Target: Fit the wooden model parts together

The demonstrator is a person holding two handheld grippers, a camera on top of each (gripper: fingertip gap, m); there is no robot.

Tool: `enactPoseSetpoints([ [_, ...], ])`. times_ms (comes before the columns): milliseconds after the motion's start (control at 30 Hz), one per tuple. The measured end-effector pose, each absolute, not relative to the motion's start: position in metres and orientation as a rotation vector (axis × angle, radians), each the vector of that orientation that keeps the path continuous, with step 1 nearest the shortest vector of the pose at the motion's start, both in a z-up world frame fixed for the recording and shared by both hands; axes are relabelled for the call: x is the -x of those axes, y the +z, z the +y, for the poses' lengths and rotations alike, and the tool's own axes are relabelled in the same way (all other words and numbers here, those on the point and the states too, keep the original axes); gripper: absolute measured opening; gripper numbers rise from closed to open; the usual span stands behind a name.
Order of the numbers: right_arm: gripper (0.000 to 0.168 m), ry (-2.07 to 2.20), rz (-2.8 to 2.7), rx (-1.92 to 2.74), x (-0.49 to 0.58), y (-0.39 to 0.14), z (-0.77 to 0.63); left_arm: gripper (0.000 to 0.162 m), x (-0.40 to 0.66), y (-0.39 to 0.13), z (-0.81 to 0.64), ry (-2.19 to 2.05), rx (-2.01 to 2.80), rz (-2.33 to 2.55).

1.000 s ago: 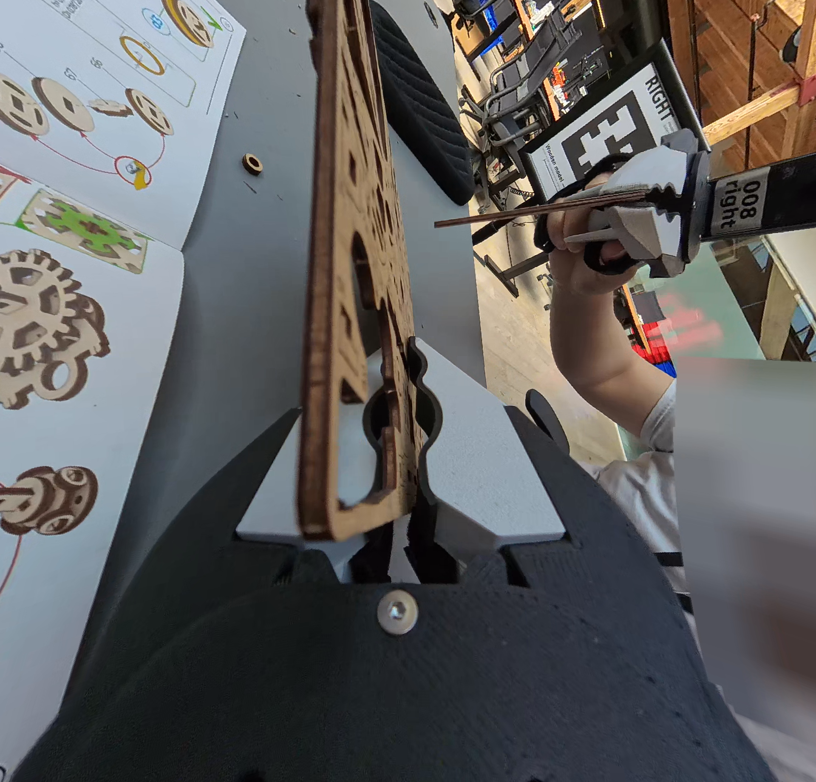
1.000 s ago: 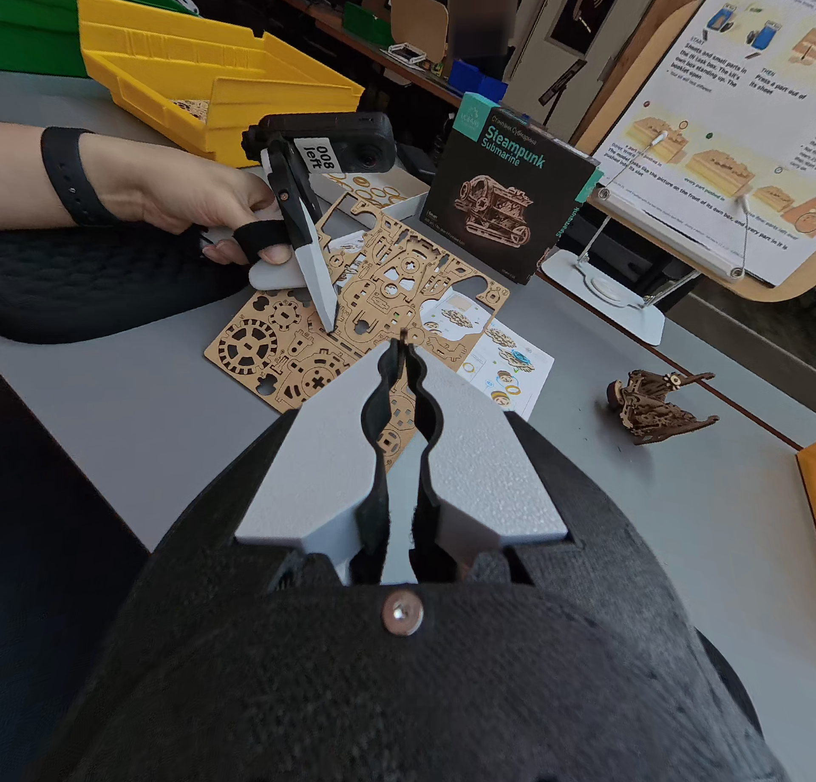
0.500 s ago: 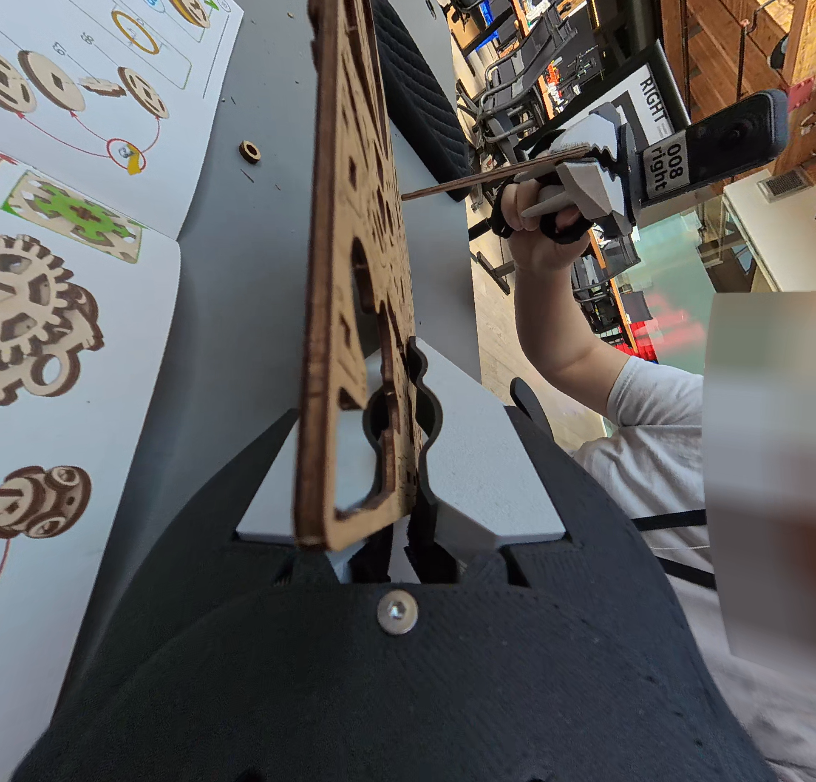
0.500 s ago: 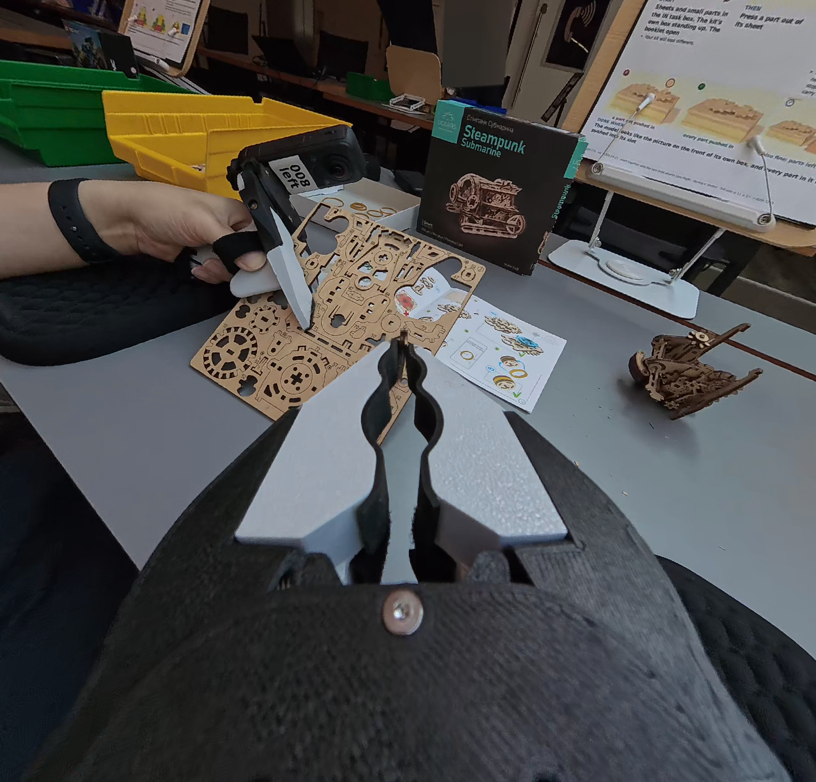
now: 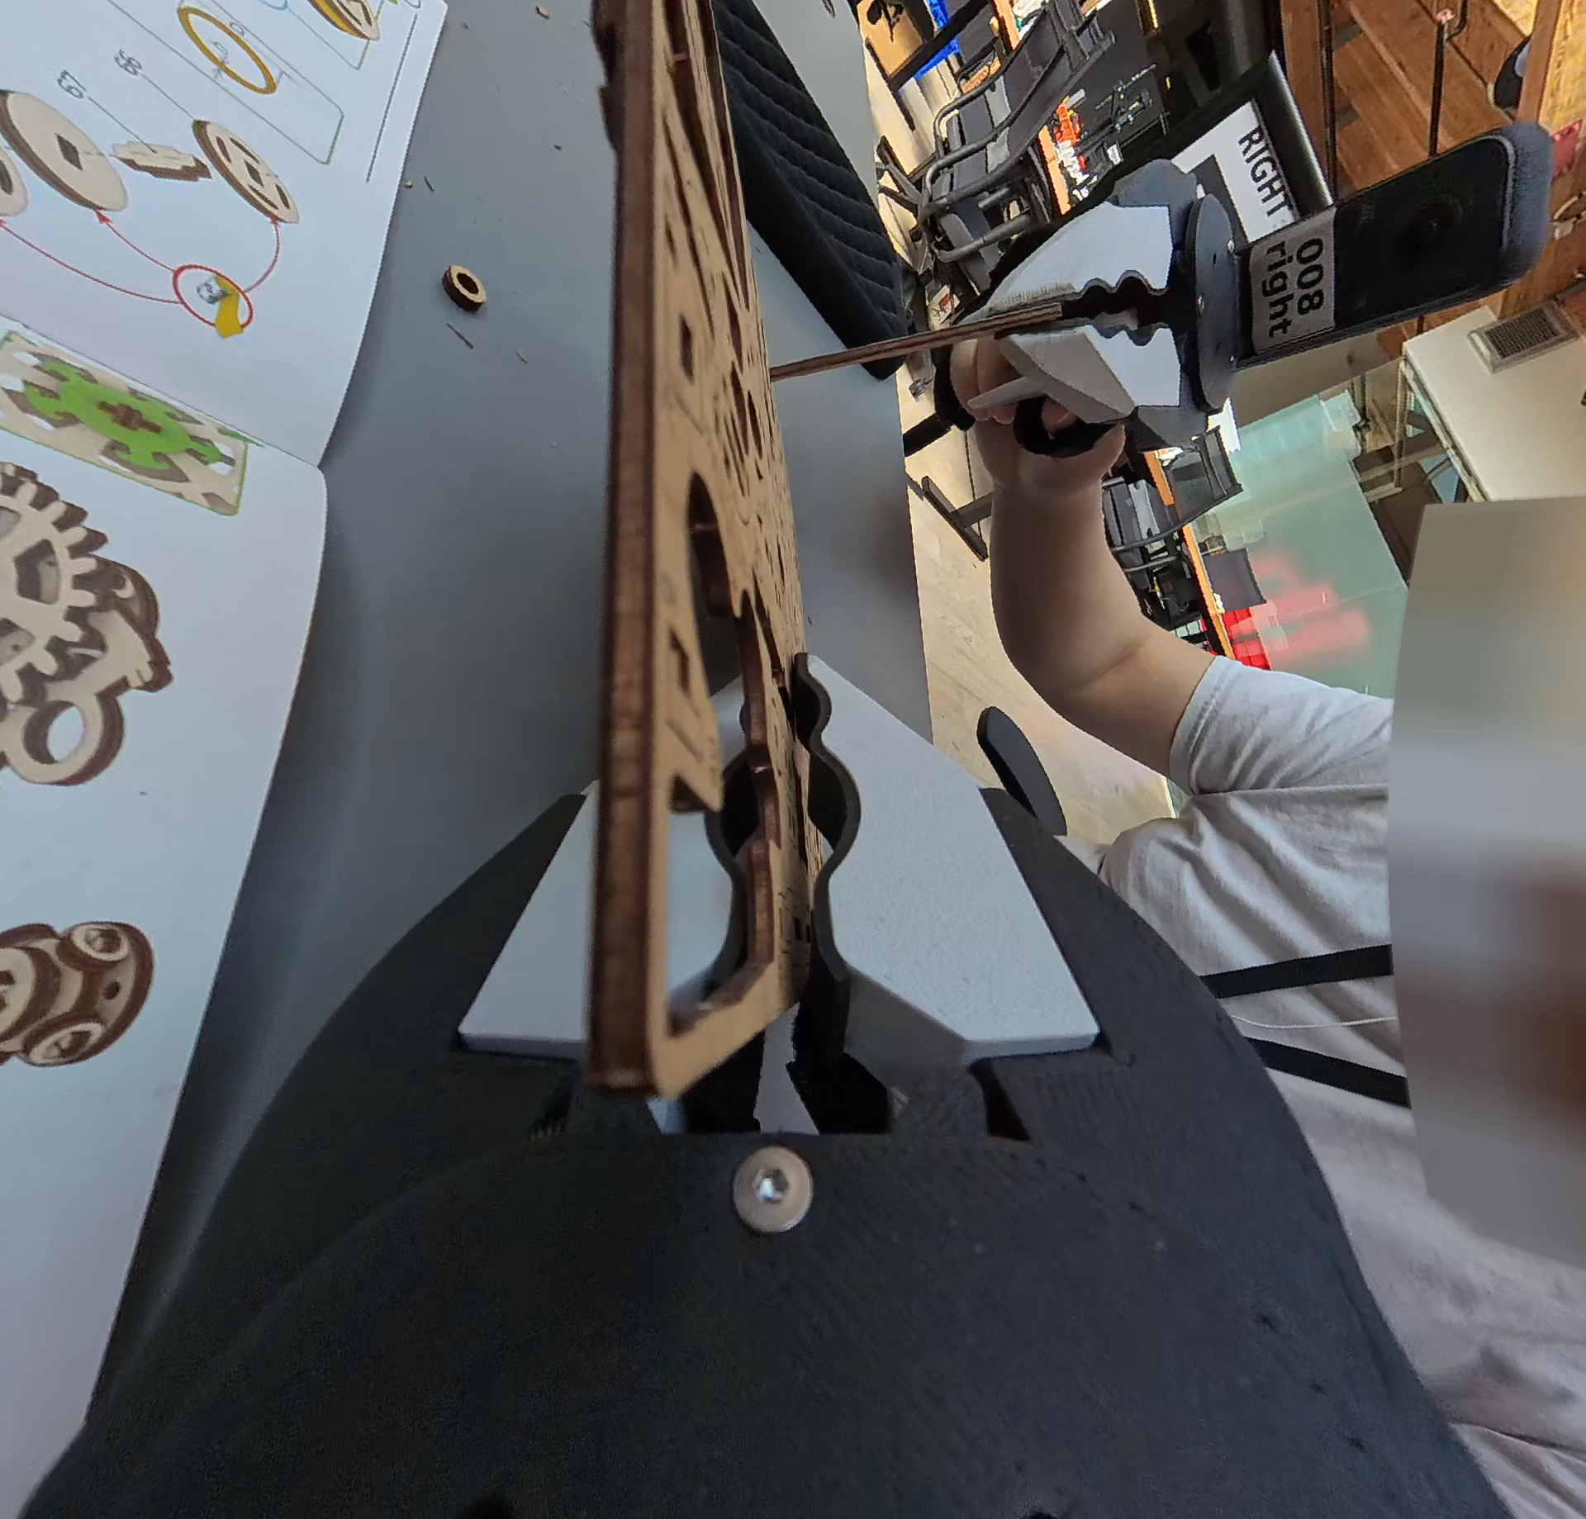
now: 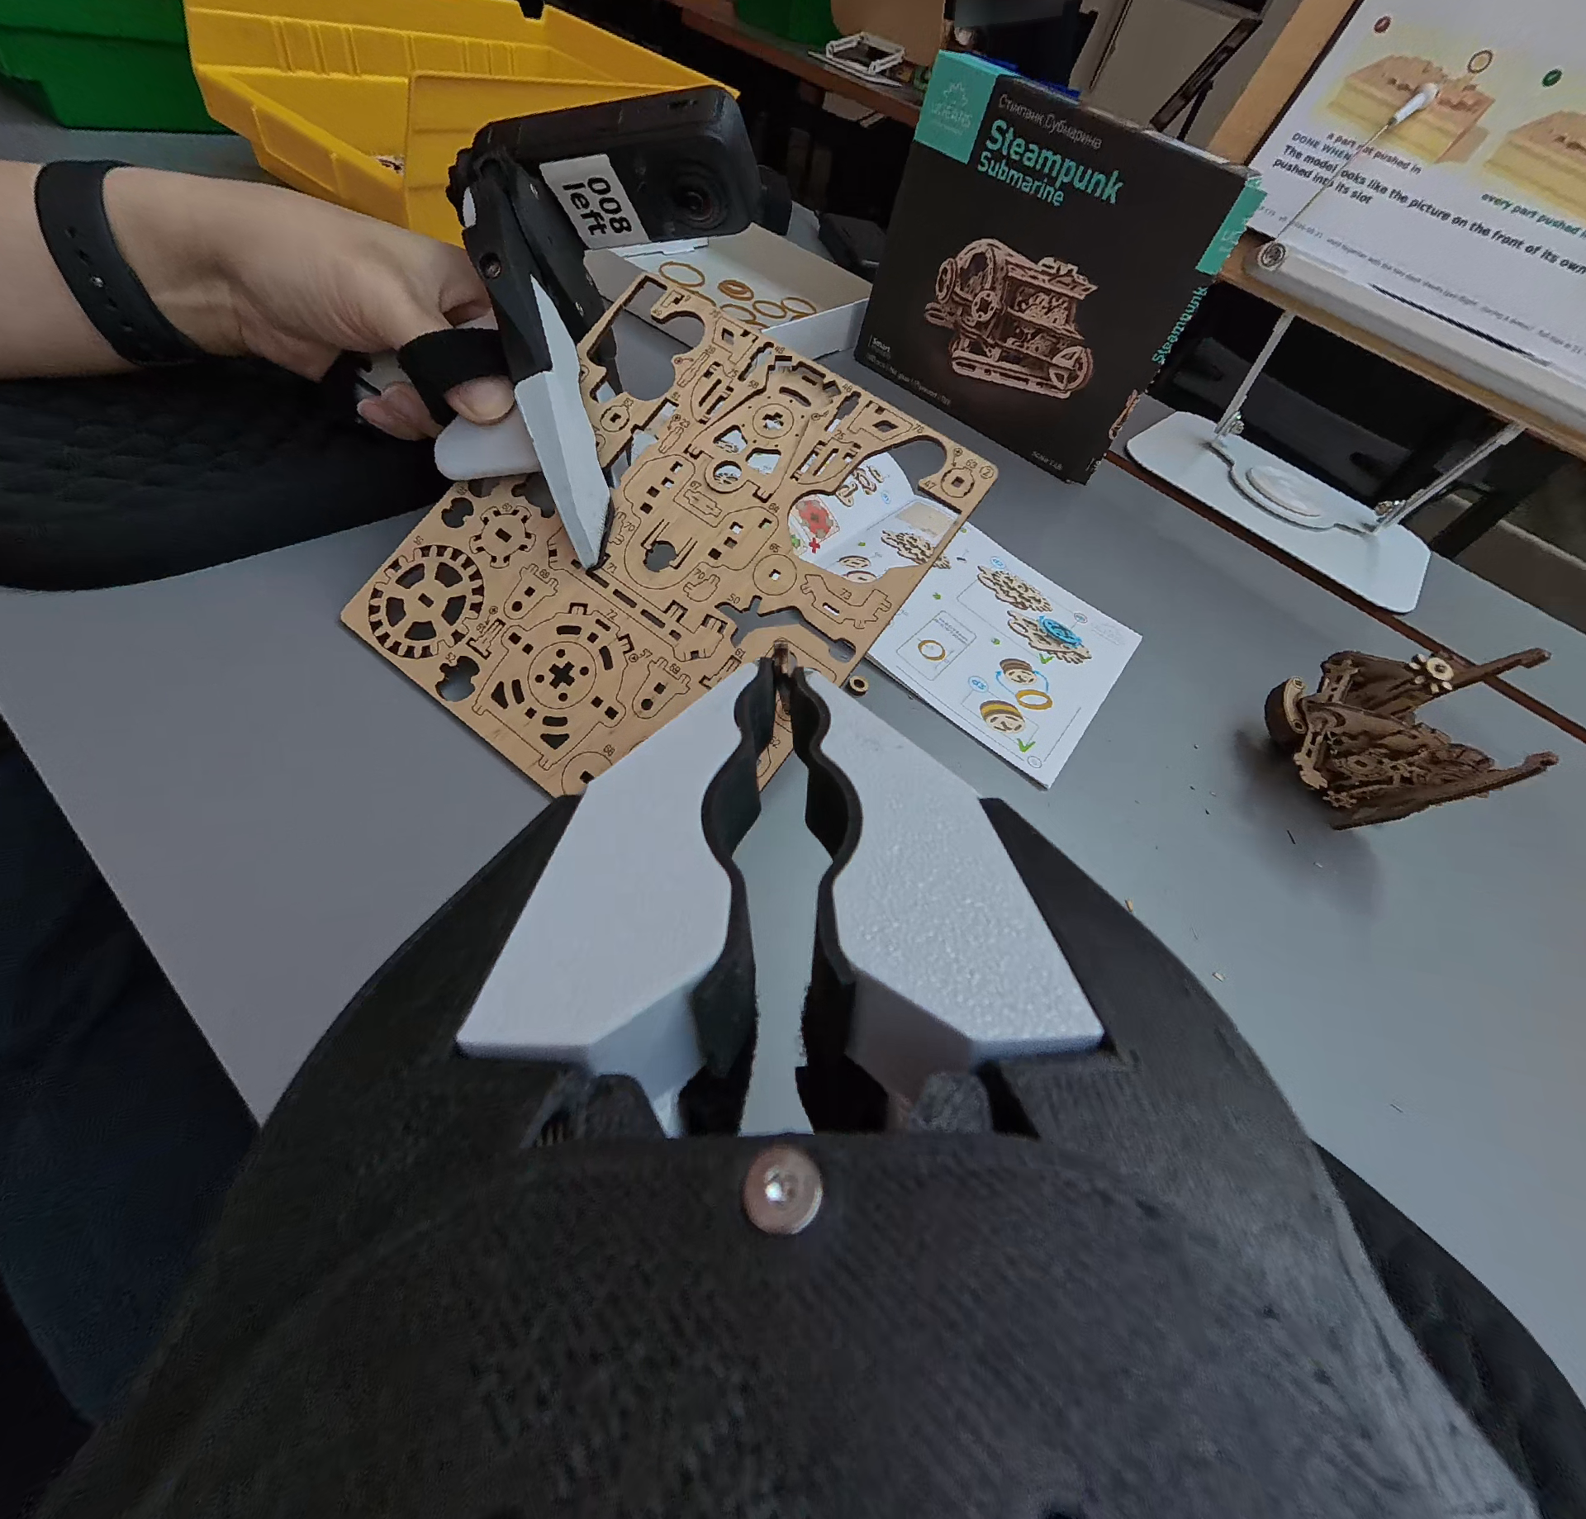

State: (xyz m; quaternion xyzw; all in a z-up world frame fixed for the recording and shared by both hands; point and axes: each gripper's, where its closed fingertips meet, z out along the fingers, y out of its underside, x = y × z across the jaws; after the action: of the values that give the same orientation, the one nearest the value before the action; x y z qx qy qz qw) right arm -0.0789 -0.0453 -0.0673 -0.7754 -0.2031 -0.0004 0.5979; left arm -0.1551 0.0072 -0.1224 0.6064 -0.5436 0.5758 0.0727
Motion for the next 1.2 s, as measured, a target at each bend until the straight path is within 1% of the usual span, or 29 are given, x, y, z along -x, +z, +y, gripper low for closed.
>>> enactPoseSetpoints([
  [133, 0.001, -0.085, -0.543, 1.861, 0.081, -0.073, -0.032, 0.001, 0.156, -0.121, 0.005, 1.731, -1.806, -1.662],
  [367, 0.002, -0.008, -0.490, 1.822, 0.079, -0.075, -0.043, 0.001, 0.154, -0.121, 0.007, 1.740, -1.821, -1.665],
  [500, 0.003, -0.169, -0.566, 1.820, 0.091, -0.083, -0.045, 0.001, 0.154, -0.123, 0.008, 1.726, -1.835, -1.655],
  [600, 0.002, -0.265, -0.619, 1.815, 0.096, -0.078, -0.036, 0.000, 0.155, -0.122, 0.007, 1.727, -1.819, -1.682],
  [800, 0.004, -0.151, -0.523, 1.866, 0.074, -0.063, -0.021, 0.001, 0.157, -0.121, 0.003, 1.725, -1.790, -1.734],
  [933, 0.002, -0.025, -0.438, 1.866, 0.056, -0.068, -0.034, 0.001, 0.157, -0.120, 0.002, 1.727, -1.780, -1.735],
  [1000, 0.000, -0.050, -0.404, 1.862, 0.046, -0.078, -0.044, 0.001, 0.157, -0.121, 0.003, 1.723, -1.786, -1.726],
  [1067, 0.000, 0.032, -0.485, 1.768, 0.069, -0.077, -0.056, 0.000, 0.156, -0.121, 0.004, 1.728, -1.787, -1.708],
  [1200, 0.002, -0.061, -0.484, 1.720, 0.074, -0.070, -0.055, 0.001, 0.158, -0.121, -0.001, 1.714, -1.754, -1.723],
])
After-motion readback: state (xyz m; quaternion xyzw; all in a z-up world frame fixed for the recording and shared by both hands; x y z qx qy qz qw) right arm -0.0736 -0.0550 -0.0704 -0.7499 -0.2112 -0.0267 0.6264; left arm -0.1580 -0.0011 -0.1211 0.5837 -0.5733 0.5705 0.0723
